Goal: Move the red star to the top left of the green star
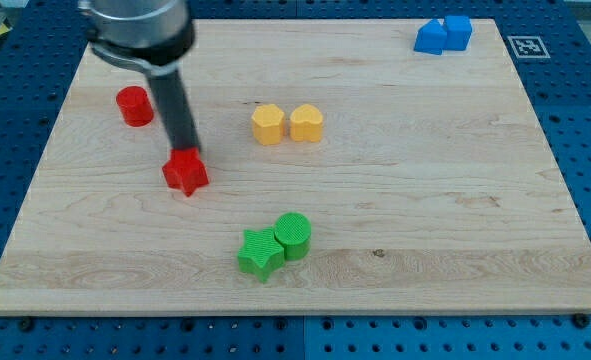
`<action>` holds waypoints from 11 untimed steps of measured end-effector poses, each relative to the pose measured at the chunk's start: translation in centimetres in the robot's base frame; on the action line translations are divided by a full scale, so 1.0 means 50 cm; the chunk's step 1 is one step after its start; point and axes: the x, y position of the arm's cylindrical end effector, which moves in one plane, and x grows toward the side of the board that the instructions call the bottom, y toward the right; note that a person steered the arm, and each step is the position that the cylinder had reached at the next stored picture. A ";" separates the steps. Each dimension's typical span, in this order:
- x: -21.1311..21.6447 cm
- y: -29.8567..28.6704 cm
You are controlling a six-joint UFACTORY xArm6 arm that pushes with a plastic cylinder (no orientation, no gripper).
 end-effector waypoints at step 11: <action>0.092 -0.033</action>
